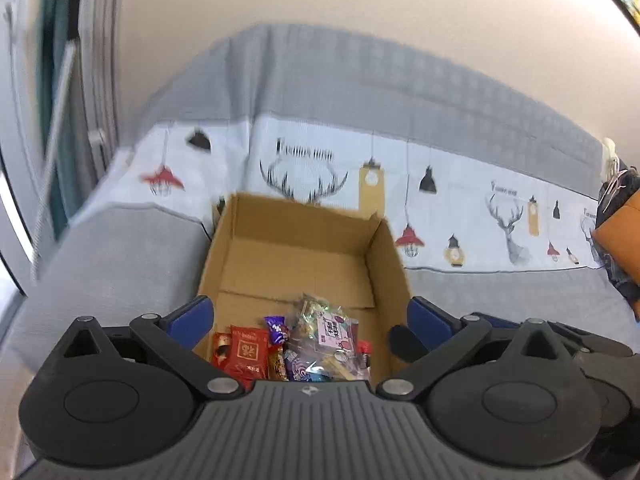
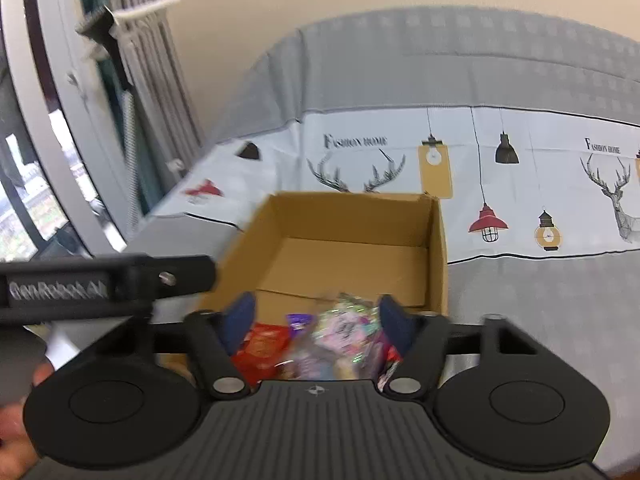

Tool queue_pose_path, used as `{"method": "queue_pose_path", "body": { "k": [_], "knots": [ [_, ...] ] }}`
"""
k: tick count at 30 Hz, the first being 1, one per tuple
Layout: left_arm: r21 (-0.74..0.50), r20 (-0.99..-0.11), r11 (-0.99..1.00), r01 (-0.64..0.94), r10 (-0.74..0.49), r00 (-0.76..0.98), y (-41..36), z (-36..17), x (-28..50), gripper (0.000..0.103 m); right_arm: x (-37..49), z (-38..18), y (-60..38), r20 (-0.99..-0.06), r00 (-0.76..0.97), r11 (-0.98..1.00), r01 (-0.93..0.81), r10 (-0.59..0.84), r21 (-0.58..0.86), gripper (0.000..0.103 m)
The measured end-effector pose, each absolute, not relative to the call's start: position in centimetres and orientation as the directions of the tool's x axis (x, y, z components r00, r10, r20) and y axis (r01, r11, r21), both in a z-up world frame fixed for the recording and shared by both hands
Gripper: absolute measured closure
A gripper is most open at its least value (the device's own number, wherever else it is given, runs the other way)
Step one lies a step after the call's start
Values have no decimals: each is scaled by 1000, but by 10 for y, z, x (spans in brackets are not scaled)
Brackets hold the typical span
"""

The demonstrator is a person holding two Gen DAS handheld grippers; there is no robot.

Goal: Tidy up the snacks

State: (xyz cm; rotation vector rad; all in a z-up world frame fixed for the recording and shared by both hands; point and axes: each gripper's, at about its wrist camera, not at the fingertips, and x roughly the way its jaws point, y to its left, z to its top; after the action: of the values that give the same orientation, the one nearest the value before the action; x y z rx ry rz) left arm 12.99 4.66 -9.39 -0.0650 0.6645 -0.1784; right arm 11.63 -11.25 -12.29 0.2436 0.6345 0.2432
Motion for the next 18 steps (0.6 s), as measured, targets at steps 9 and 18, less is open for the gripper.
{"method": "queue_pose_path", "body": {
  "k": [9,18],
  "knots": [
    [5,-622,994,106,-80,779,16,-25,41,0,30,-54,-112,-574,783,959,-99,240,265,2],
    [56,-614,993,105,-49,788,8,5,-4,0,-22,-23,-117,-583,790,967,-47,190,251,1]
  ]
}}
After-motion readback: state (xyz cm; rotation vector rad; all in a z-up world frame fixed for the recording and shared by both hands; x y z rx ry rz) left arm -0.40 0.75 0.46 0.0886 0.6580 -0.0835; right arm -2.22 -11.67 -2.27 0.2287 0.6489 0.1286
